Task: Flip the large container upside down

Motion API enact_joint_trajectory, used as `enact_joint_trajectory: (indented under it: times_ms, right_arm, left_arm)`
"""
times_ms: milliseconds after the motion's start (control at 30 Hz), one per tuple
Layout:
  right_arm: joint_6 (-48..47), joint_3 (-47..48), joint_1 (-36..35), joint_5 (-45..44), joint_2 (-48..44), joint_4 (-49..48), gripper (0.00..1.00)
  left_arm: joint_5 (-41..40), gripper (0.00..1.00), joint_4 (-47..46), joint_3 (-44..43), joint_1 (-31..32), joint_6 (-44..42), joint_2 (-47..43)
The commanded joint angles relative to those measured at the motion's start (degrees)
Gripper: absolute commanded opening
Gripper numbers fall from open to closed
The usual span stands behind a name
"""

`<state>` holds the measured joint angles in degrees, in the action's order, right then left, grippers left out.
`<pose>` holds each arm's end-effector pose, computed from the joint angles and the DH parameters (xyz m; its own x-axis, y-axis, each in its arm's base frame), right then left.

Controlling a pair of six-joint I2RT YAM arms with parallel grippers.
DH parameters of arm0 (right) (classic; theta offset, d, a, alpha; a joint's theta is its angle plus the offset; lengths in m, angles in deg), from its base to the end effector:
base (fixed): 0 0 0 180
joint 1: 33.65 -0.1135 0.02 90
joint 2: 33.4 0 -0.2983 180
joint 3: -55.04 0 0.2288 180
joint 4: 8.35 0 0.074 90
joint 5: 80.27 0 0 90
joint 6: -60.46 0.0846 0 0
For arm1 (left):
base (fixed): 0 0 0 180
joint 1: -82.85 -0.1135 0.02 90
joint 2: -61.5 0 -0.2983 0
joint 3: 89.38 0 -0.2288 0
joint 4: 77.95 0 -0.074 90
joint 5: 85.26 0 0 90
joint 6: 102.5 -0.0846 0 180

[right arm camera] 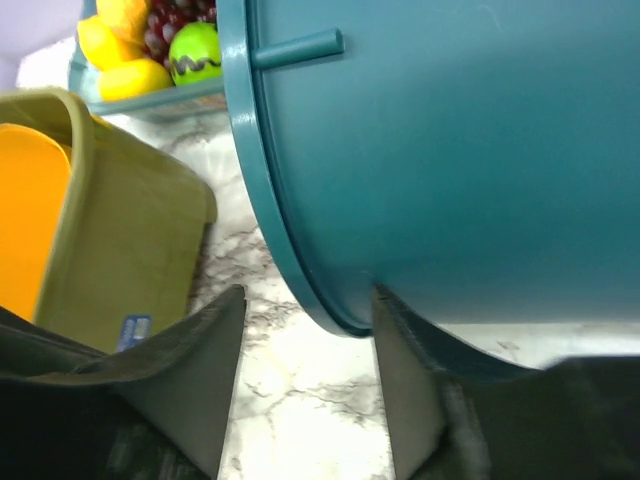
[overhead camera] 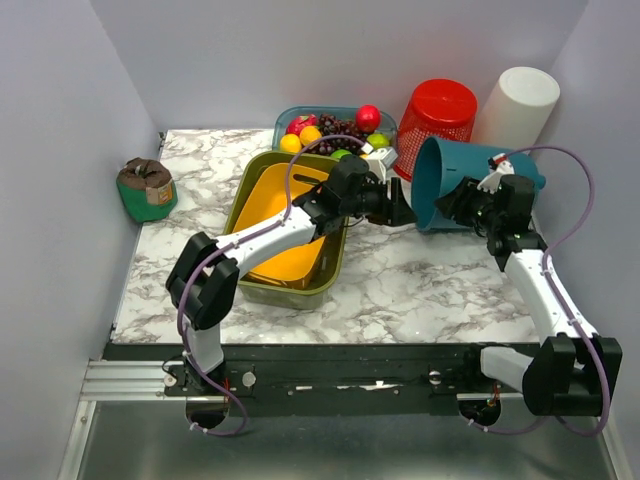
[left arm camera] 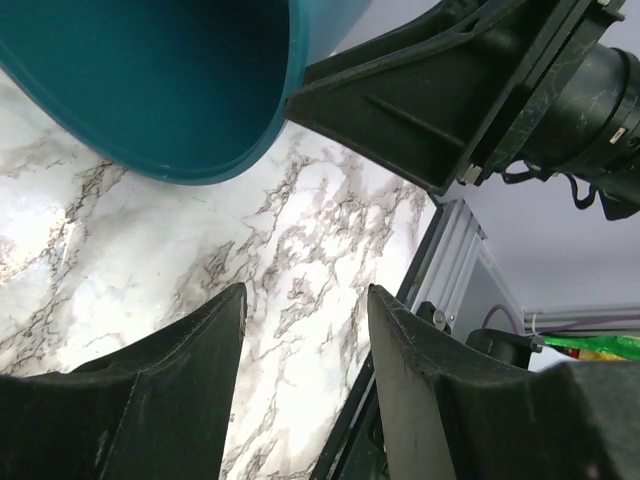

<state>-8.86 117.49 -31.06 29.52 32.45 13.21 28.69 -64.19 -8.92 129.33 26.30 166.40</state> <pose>0.2666 0.0166 0.3073 -0.4877 0.3547 -0.7977 -0.0982 0.8857 0.4538 0.2970 -0.3626 0.3308 -0.7565 -0.0350 -0.6530 0.5810 0.4225 -0.6957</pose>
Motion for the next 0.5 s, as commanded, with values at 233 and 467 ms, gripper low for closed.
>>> enact_joint_trajectory:
  times_ms: [233,467]
  right_arm:
    - [-2.5,0.5,-7.9,-16.4,2.1,-4.1,0.39]
    - [0.1,-1.7,-17.2,-32.6,-3.9,-4.7,0.48]
  left_arm:
    - [-1.7,0.61,-2.0,5.1,-0.7,-0.7,-6.0]
    - [-2.8,0.61,-2.1,5.9,-1.0,-0.7,-7.2]
